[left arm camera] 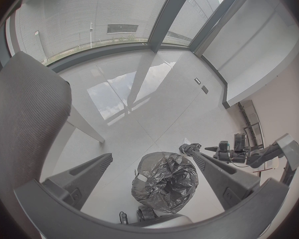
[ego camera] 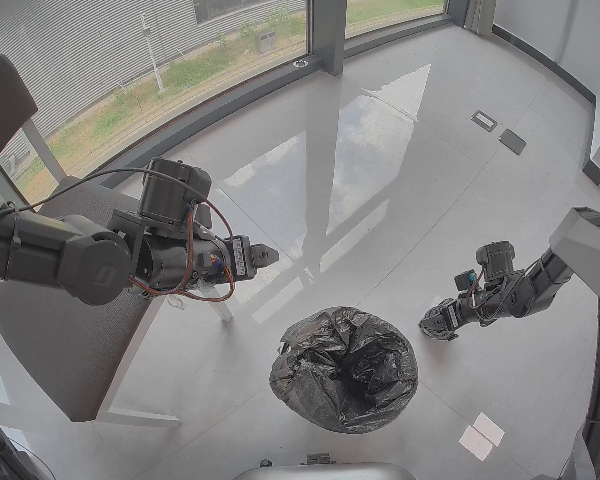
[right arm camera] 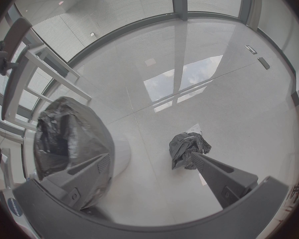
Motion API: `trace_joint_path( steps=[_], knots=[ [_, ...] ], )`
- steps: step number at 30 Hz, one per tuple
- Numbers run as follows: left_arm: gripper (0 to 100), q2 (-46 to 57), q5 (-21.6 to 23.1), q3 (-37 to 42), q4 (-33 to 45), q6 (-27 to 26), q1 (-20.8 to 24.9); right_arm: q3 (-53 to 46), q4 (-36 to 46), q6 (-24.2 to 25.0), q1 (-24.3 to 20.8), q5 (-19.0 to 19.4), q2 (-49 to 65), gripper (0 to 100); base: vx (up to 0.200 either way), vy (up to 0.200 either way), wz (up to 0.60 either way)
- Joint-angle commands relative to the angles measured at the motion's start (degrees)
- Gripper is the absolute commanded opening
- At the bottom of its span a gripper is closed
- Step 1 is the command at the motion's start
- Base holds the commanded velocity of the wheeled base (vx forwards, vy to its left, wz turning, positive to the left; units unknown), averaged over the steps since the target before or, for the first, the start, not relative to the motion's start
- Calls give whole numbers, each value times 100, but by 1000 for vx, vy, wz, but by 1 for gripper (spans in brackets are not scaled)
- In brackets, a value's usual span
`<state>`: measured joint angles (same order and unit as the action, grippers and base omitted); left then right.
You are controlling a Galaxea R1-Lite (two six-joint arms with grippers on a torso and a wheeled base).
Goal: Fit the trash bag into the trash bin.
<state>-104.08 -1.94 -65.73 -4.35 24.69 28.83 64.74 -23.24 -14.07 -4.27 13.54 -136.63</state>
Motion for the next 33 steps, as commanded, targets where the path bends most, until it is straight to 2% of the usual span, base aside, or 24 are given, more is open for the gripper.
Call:
trace_joint_path(
  steps=[1,10,22,24,29,30,33],
  knots=[
    [100,248,-17,69,-4,-16,-71,557,12,-96,128,-18,-812,100,0,0,0],
    [100,266,-17,104,-4,-25,-97,987,74,-492,541,-27,-971,100,0,0,0],
    [100,248,-70,122,-4,-25,-71,1286,109,-509,594,-1,-1261,100,0,0,0],
    [100,248,-79,122,-4,-25,-71,1691,425,-492,594,-10,-1366,100,0,0,0],
    [100,248,-79,113,-13,-25,-71,1963,803,-500,594,-18,-1410,100,0,0,0],
    [100,239,-87,104,-13,-25,-71,1963,803,-500,594,-18,-1410,0,0,0,0],
    [100,213,-79,78,-22,-25,-62,1998,821,-483,594,-10,-1410,0,0,0,0]
  ],
)
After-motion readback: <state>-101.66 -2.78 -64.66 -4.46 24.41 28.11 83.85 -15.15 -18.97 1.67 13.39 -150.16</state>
